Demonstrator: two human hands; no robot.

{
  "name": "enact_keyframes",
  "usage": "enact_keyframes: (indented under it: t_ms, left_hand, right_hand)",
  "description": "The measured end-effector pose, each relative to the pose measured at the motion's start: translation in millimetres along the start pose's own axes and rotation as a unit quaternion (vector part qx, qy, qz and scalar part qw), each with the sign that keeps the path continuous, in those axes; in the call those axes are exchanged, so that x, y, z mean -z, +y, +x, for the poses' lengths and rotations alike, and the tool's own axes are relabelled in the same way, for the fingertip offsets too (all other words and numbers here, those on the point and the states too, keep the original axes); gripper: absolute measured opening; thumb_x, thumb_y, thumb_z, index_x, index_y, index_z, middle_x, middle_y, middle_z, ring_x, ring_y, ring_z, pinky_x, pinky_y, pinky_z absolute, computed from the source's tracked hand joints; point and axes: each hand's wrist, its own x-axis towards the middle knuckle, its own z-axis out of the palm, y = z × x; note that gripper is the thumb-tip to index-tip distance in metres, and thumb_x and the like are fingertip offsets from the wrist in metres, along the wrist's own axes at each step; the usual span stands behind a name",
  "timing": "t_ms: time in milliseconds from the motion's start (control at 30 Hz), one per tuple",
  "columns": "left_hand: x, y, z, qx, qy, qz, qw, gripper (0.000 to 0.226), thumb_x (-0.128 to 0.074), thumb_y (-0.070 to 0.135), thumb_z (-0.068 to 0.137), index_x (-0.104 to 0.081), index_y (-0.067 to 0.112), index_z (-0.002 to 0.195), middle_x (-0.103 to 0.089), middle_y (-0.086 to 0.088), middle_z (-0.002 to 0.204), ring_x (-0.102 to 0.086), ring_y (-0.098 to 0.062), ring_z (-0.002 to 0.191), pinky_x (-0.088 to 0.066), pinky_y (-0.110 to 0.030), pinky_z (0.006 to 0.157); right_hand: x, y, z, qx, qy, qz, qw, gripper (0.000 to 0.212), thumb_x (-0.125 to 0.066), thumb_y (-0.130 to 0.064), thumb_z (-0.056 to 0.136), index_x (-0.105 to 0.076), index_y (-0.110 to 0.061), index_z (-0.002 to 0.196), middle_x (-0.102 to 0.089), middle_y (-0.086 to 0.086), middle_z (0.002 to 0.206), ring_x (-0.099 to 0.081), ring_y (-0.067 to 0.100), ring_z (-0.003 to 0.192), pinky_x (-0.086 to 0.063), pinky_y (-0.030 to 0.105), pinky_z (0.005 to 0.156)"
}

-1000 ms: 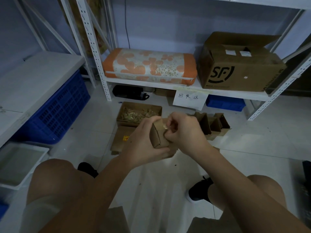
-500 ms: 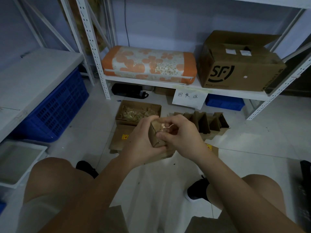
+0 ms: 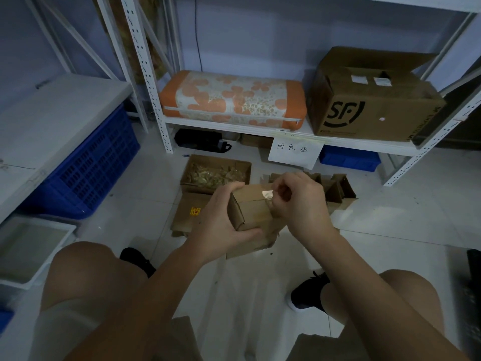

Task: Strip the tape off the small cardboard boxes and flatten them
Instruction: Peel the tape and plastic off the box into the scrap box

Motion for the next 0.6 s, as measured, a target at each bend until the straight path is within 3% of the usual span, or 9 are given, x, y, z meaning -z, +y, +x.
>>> enact_keyframes:
  t_ms: [100, 167, 267, 333, 467, 600]
  left_hand:
    - [-3.1, 2.3, 0.3, 0.002, -0.001, 0.002, 1.000, 0.097, -0.094, 0.050, 0.065, -0.033, 0.050, 0.142, -0.041, 0.027, 0.136, -0.046, 0.008, 0.122, -0.048, -0.024, 0.097]
    - [-5.0, 2.5, 1.4, 0.000, 0.005, 0.006, 1.000, 0.098, -0.094, 0.049, 0.066, -0.033, 0.048, 0.143, -0.041, 0.025, 0.138, -0.047, 0.005, 0.123, -0.048, -0.024, 0.099]
    - [-4.3, 0.9, 2.6, -0.002, 0.023, 0.010, 1.000, 0.099, -0.094, 0.048, 0.066, -0.035, 0.043, 0.145, -0.043, 0.021, 0.138, -0.048, 0.001, 0.123, -0.048, -0.025, 0.099]
    - [-2.8, 0.6, 1.9, -0.008, 0.028, 0.010, 1.000, 0.098, -0.094, 0.048, 0.066, -0.036, 0.041, 0.145, -0.044, 0.019, 0.139, -0.049, 0.000, 0.123, -0.048, -0.026, 0.099]
    - [-1.5, 2.0, 0.2, -0.016, 0.034, 0.010, 0.999, 0.098, -0.094, 0.045, 0.066, -0.036, 0.041, 0.144, -0.044, 0.018, 0.138, -0.048, 0.000, 0.123, -0.048, -0.026, 0.098]
    - [-1.8, 1.0, -2.2, -0.020, 0.038, 0.037, 0.998, 0.098, -0.092, 0.045, 0.067, -0.036, 0.039, 0.146, -0.043, 0.018, 0.139, -0.049, -0.001, 0.122, -0.051, -0.029, 0.095]
  right_hand:
    - [-4.3, -0.9, -2.7, 0.083, 0.000, -0.016, 0.996, 0.021, -0.076, -0.004, 0.083, -0.074, -0.015, 0.101, -0.064, 0.000, 0.088, -0.059, 0.015, 0.077, -0.055, 0.034, 0.070]
    - [-7.0, -2.3, -3.3, 0.092, -0.029, -0.003, 0.995, 0.025, -0.074, -0.008, 0.088, -0.075, -0.019, 0.110, -0.069, 0.000, 0.093, -0.063, 0.013, 0.082, -0.056, 0.033, 0.077]
    - [-3.3, -3.8, -3.9, 0.056, -0.069, 0.082, 0.993, 0.025, -0.070, -0.013, 0.093, -0.076, -0.020, 0.117, -0.075, -0.003, 0.107, -0.067, 0.010, 0.097, -0.052, 0.022, 0.091]
    - [-1.0, -5.6, -6.2, 0.028, -0.066, 0.106, 0.992, 0.026, -0.068, -0.015, 0.096, -0.074, -0.023, 0.119, -0.074, -0.010, 0.107, -0.065, 0.001, 0.097, -0.051, 0.015, 0.090]
    - [2.1, -4.4, -6.4, -0.084, -0.068, 0.137, 0.985, 0.027, -0.075, -0.028, 0.091, -0.072, -0.026, 0.117, -0.062, -0.012, 0.108, -0.057, -0.001, 0.092, -0.046, 0.015, 0.079]
    - [-6.4, -3.6, -13.2, -0.095, -0.085, 0.127, 0.984, 0.008, -0.072, -0.030, 0.093, -0.076, -0.027, 0.099, -0.059, -0.006, 0.110, -0.056, 0.003, 0.089, -0.045, 0.019, 0.080]
